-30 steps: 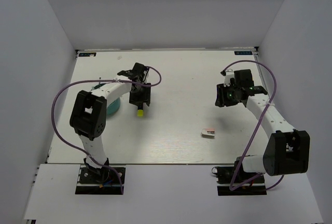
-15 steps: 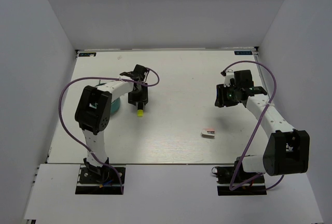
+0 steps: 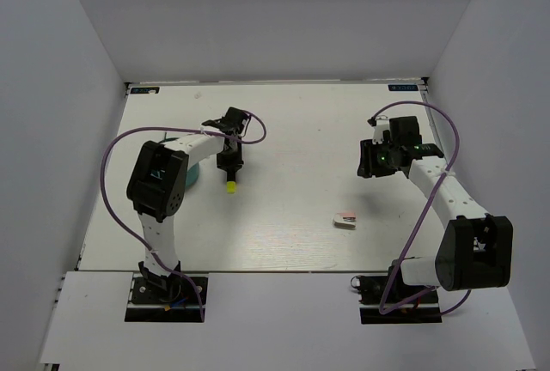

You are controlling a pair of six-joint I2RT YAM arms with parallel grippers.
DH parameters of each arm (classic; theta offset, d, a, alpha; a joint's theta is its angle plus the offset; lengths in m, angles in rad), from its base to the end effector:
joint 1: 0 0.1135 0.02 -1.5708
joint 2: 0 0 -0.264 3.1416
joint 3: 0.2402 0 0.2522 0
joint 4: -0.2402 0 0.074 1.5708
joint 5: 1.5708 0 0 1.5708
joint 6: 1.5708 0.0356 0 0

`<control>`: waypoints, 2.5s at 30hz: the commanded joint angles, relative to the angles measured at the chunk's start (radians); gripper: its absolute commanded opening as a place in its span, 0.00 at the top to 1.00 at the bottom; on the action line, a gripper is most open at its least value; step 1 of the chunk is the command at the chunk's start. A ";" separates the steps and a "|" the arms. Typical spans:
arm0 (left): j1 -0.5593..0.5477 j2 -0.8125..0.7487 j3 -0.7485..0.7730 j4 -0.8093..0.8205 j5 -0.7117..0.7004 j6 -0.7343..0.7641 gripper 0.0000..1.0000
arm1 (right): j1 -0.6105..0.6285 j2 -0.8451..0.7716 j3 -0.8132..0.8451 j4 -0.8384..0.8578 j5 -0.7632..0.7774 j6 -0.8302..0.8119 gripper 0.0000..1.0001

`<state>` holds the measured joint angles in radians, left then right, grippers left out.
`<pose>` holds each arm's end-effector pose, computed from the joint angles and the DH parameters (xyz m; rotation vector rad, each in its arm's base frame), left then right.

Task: Sort the stationery into containers
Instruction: Pick up the pen from the center of the board, then place the pen in the storage box.

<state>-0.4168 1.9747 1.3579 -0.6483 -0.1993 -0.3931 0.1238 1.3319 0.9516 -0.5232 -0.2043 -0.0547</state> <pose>0.3604 -0.1519 0.1597 -0.0099 2.7823 0.0868 0.2716 0.0411 0.2493 -0.3073 2.4501 0.2823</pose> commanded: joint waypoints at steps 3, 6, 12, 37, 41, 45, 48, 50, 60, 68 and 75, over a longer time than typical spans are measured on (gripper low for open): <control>0.003 0.023 -0.042 -0.034 -0.081 0.037 0.82 | -0.009 -0.013 -0.001 0.014 -0.010 0.009 0.51; 0.013 -0.011 -0.065 -0.042 -0.083 0.037 0.99 | -0.012 -0.019 -0.002 0.012 -0.017 0.010 0.51; 0.024 -0.271 -0.111 -0.005 -0.022 0.039 0.99 | -0.016 -0.016 -0.005 0.017 -0.029 0.007 0.51; 0.245 -0.771 -0.370 0.666 -0.430 0.309 0.99 | -0.018 0.004 -0.019 0.015 -0.167 -0.050 1.00; 0.259 -0.717 -0.341 0.732 -0.437 0.338 0.99 | -0.018 0.010 -0.020 0.015 -0.167 -0.051 1.00; 0.276 -0.646 -0.339 0.811 -0.450 0.375 0.99 | -0.018 0.026 -0.020 0.017 -0.161 -0.056 1.00; 0.279 -0.611 -0.353 0.858 -0.454 0.385 0.99 | -0.018 0.035 -0.017 0.015 -0.159 -0.057 1.00; 0.279 -0.590 -0.371 0.889 -0.459 0.385 0.99 | -0.016 0.039 -0.017 0.017 -0.155 -0.059 1.00; 0.289 -0.563 -0.448 0.960 -0.457 0.387 0.99 | -0.018 0.053 -0.014 0.015 -0.144 -0.059 1.00; 0.293 -0.565 -0.517 0.998 -0.459 0.379 0.99 | -0.019 0.056 -0.014 0.012 -0.139 -0.057 1.00; 0.291 -0.565 -0.543 1.021 -0.453 0.376 0.99 | -0.024 0.047 -0.019 0.015 -0.138 -0.056 1.00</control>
<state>-0.1326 1.4197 0.8303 0.3363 -0.6472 -0.0116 0.1055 1.3830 0.9344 -0.5209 -0.3424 -0.1078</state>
